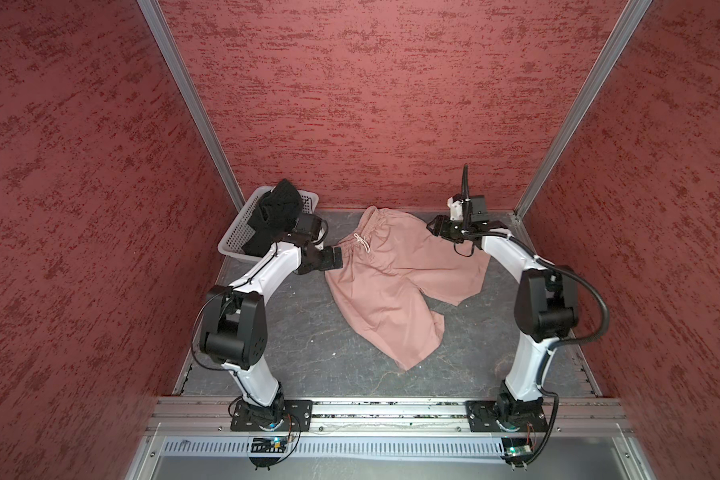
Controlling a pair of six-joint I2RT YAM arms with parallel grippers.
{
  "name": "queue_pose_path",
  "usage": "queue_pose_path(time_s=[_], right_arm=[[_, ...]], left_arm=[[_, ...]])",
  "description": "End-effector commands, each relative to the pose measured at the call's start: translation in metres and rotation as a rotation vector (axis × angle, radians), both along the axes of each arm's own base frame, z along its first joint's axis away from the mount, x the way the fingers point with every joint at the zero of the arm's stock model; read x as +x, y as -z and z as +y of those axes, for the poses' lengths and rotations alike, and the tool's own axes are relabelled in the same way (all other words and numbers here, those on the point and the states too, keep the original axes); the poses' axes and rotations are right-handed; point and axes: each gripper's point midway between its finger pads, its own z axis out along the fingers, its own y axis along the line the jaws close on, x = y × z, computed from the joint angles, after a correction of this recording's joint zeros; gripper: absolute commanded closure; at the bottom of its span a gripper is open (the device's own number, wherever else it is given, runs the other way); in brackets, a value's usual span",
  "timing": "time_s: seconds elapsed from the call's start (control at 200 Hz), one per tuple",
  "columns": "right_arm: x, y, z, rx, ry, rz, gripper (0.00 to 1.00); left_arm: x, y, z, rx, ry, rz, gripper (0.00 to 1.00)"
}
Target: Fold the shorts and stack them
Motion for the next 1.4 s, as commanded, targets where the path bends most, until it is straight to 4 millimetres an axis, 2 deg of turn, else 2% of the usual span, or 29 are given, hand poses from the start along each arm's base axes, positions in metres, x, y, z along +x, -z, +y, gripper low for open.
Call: queue_pose_path(time_s=[0.0, 0.125, 0.2, 0.301, 0.376, 0.446, 0.586, 0.666, 0.756, 0.877, 0.972, 1.077, 1.132, 1.292, 1.307, 1.323, 1.333, 1.348, 1.353, 1.368, 1.393], right_arm=[[-0.091, 0.049, -0.013, -0.084, -0.005, 0.246, 0.38], [-0.179, 0.085, -0.013, -0.116, 0.002, 0.457, 0.38], [-0.218, 0.089, -0.006, -0.093, -0.001, 0.500, 0.37], [-0.257, 0.093, 0.004, -0.039, -0.024, 0.545, 0.37], [-0.274, 0.093, 0.009, -0.008, -0.033, 0.554, 0.37], [-0.281, 0.087, 0.011, 0.009, -0.045, 0.537, 0.37], [-0.281, 0.076, 0.018, 0.047, -0.078, 0.513, 0.36], [-0.285, 0.078, 0.025, 0.076, -0.100, 0.527, 0.36], [-0.293, 0.085, 0.020, 0.060, -0.075, 0.553, 0.36], [-0.300, 0.088, 0.009, 0.008, -0.045, 0.568, 0.35], [-0.305, 0.095, 0.005, -0.015, -0.031, 0.603, 0.35], [-0.311, 0.105, 0.003, -0.018, -0.027, 0.630, 0.35], [-0.313, 0.108, 0.005, -0.011, -0.036, 0.634, 0.35], [-0.317, 0.107, 0.006, -0.026, -0.074, 0.648, 0.32], [-0.317, 0.107, 0.006, -0.027, -0.078, 0.647, 0.32], [-0.317, 0.107, 0.006, -0.026, -0.081, 0.647, 0.32], [-0.317, 0.107, 0.007, -0.026, -0.083, 0.647, 0.32], [-0.317, 0.106, 0.007, -0.023, -0.085, 0.645, 0.32], [-0.316, 0.106, 0.007, -0.022, -0.087, 0.644, 0.32], [-0.316, 0.106, 0.008, -0.019, -0.091, 0.643, 0.32], [-0.315, 0.105, 0.010, -0.011, -0.096, 0.639, 0.32]], left_arm=[[0.050, 0.000, -0.008, 0.017, 0.071, -0.087, 0.01], [0.082, 0.011, -0.008, 0.063, 0.107, -0.072, 0.01], [0.091, 0.021, -0.007, 0.084, 0.110, -0.049, 0.01], [0.094, 0.036, -0.008, 0.077, 0.108, -0.020, 0.01], [0.092, 0.049, -0.007, 0.076, 0.096, 0.007, 0.01], [0.089, 0.059, -0.004, 0.069, 0.082, 0.031, 0.00], [0.086, 0.069, -0.005, 0.046, 0.078, 0.035, 0.03], [0.088, 0.072, -0.006, 0.030, 0.082, 0.031, 0.08], [0.091, 0.075, -0.006, 0.015, 0.077, 0.030, 0.16], [0.091, 0.080, -0.002, -0.012, 0.067, 0.045, 0.34], [0.090, 0.083, 0.002, -0.013, 0.061, 0.053, 0.57], [0.084, 0.086, 0.005, -0.013, 0.056, 0.064, 0.88], [0.080, 0.088, 0.007, -0.009, 0.050, 0.071, 0.99], [0.060, 0.095, 0.013, 0.006, 0.035, 0.102, 1.00], [0.058, 0.095, 0.015, 0.011, 0.030, 0.103, 0.91], [0.058, 0.095, 0.016, 0.015, 0.027, 0.099, 0.74], [0.058, 0.095, 0.017, 0.015, 0.023, 0.096, 0.56], [0.057, 0.095, 0.018, 0.016, 0.017, 0.092, 0.17], [0.057, 0.094, 0.018, 0.015, 0.015, 0.091, 0.08], [0.058, 0.094, 0.018, 0.008, 0.011, 0.086, 0.00], [0.059, 0.092, 0.018, -0.006, 0.008, 0.071, 0.01]])
